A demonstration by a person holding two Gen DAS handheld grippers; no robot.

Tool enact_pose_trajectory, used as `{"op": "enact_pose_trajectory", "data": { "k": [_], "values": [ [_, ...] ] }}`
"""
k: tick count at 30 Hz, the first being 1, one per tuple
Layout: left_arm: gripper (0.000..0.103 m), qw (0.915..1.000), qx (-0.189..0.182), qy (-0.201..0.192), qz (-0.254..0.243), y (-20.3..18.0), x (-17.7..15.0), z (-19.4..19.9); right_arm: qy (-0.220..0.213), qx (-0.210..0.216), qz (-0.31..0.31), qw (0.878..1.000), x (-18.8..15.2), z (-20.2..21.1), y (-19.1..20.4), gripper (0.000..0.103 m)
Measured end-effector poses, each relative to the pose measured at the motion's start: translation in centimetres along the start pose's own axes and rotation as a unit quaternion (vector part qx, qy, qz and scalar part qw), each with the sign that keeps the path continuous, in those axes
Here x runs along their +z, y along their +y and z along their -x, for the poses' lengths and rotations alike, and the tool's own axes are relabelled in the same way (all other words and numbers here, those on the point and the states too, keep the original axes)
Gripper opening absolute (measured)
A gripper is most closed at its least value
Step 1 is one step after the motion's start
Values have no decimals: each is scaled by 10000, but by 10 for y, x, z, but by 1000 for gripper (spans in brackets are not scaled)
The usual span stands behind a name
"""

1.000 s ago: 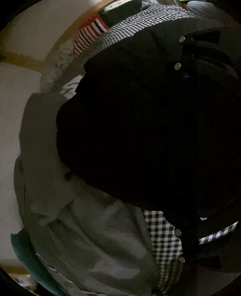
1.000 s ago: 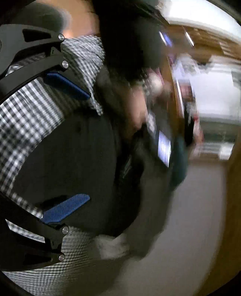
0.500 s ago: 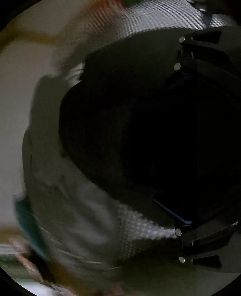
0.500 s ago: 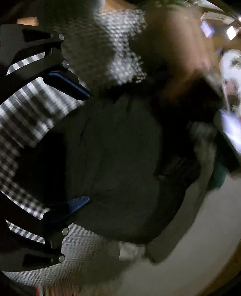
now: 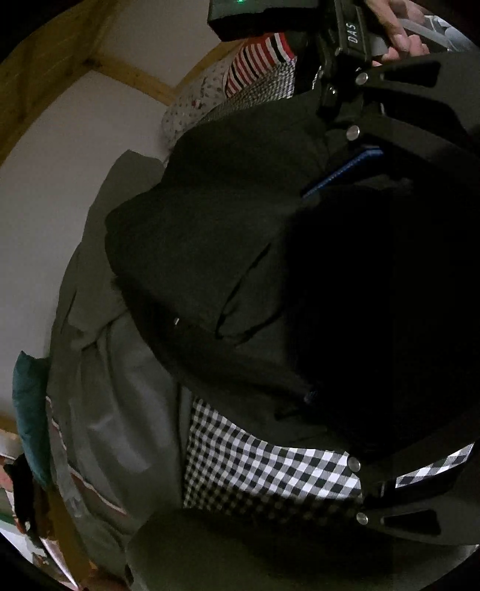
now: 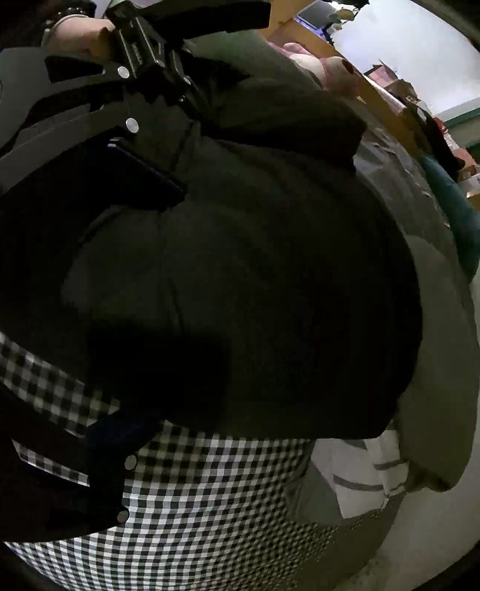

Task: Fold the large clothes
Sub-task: 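Press the folded jacket flat with both grippers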

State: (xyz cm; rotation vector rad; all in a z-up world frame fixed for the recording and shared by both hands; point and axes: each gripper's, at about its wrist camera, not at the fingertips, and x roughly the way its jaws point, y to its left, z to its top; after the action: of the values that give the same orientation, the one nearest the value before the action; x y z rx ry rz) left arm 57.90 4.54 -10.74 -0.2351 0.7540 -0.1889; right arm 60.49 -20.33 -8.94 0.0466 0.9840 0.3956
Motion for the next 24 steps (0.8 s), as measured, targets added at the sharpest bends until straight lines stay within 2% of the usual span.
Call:
{"op": "enact_pose_trajectory", "data": {
  "k": [2,4,6,7,10,12,15,16,20,24],
  "values": [
    [99,10000,-65,14,41,2,0,1,147,183,-242,9994,1,11,-10,100],
    [99,9999,-98,47,79,5,0,3,122,436,-162,9988,-9,33,0,100],
    [99,10000,-35,69,20,3,0,4,339,378,231,9984,-21,30,16,100],
    [99,10000,30,60,-44,0,-1,3,280,297,213,9989,-34,27,15,100],
    [99,9994,282,29,-219,-9,-5,3,207,526,-174,9982,-51,12,1,100],
    [99,9993,310,42,-196,-8,-4,4,480,579,-380,9964,-53,22,1,100],
    [99,9997,196,58,-125,-3,-4,4,497,423,69,9978,-78,28,18,100],
    [99,9996,220,54,-144,-4,-5,3,420,362,-78,9984,-88,17,16,100],
    [99,9991,419,55,-83,-9,-4,13,509,1073,-910,9887,-103,8,-7,100],
    [99,9983,535,37,-249,-19,-7,38,330,1170,-883,9886,-115,37,-12,100]
  ]
}}
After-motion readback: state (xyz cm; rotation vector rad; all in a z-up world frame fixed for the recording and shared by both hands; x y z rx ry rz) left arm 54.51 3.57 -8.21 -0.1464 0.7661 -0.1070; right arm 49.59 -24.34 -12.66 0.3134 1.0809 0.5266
